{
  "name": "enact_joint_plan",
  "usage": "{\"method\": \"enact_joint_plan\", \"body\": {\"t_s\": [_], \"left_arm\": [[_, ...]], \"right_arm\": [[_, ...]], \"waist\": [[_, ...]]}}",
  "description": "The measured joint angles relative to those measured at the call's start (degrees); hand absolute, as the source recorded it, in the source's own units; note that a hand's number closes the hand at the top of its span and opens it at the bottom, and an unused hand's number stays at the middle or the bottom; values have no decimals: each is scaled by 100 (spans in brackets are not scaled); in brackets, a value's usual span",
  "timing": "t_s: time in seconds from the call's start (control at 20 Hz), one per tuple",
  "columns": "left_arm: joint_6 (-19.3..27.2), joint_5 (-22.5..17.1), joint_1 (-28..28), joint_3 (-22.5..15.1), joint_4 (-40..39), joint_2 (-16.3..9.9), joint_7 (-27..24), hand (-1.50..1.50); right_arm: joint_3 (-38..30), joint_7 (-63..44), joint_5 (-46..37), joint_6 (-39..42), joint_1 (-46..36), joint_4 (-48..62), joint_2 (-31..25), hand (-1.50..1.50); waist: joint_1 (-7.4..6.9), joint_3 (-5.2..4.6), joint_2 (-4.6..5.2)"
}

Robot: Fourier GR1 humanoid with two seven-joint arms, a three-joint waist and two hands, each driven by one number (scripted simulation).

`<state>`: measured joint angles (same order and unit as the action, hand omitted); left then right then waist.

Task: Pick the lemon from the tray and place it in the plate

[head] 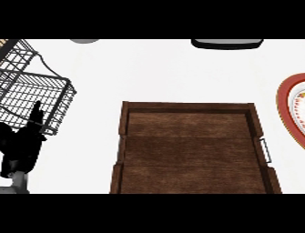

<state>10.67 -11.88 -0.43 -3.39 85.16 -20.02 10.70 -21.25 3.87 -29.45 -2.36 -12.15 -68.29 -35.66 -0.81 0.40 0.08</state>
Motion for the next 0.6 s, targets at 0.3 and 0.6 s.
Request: {"method": "enact_joint_plan", "body": {"t_s": [0.3, 0.6], "left_arm": [[-63, 4, -36, 6, -36, 28, -18, 0], [-55, 29, 34, 47, -7, 34, -23, 0]], "right_arm": [[-65, 879, 263, 495, -487, 1311, -245, -150], [-423, 2137, 694, 408, -783, 1698, -290, -150]], "waist": [[-35, 3, -5], [25, 3, -28]]}}
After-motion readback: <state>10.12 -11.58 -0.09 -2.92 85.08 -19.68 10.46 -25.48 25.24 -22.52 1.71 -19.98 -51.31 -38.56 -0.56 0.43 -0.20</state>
